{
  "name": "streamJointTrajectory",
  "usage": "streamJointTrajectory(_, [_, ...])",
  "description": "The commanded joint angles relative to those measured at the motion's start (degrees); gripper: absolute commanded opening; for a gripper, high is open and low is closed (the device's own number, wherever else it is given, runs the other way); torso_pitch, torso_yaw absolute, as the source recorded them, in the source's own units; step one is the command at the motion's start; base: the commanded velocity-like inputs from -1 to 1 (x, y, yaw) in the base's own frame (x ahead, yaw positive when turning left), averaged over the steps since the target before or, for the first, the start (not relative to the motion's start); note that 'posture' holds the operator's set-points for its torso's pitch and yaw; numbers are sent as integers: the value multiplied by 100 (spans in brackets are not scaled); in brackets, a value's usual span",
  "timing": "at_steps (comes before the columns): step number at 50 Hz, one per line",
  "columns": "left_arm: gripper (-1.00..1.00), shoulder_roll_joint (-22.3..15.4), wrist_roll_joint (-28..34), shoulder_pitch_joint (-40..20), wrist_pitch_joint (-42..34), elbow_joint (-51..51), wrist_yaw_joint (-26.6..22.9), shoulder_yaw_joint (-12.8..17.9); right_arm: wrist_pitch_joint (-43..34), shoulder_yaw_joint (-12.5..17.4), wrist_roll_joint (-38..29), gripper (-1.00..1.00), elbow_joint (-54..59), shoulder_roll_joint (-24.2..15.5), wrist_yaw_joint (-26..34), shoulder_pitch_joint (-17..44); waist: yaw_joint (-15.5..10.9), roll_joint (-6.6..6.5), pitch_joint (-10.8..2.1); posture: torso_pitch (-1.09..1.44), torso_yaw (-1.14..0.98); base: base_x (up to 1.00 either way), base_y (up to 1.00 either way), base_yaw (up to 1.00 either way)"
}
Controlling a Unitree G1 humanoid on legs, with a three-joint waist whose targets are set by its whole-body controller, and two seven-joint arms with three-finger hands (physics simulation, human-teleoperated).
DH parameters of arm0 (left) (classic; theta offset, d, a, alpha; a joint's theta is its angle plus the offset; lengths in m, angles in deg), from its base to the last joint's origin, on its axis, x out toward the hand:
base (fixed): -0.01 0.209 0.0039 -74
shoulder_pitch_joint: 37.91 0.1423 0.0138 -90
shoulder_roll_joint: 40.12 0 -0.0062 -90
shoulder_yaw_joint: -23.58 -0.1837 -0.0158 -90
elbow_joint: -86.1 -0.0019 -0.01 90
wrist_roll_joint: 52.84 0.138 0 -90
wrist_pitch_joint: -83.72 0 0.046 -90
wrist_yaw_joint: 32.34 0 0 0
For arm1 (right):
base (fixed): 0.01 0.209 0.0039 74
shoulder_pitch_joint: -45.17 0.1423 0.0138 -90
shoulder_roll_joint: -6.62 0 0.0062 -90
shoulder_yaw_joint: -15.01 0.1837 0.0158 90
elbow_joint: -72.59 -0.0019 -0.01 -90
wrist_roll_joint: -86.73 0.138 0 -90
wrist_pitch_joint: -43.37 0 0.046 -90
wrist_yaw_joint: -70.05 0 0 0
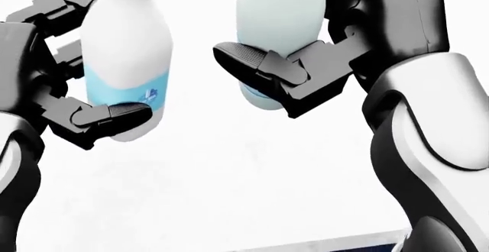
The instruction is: Move the drinks to the dining counter.
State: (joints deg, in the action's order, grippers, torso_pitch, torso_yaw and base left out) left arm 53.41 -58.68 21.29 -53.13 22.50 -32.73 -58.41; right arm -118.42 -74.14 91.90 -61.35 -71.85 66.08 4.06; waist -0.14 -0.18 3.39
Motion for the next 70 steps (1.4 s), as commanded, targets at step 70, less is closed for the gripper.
streamJointTrajectory(70, [-51,39,-165,-97,2045,-2202,372,157,448,86,-25,-100,-121,-22,-56,54,-8,-59,-276,0,0,0,0,0])
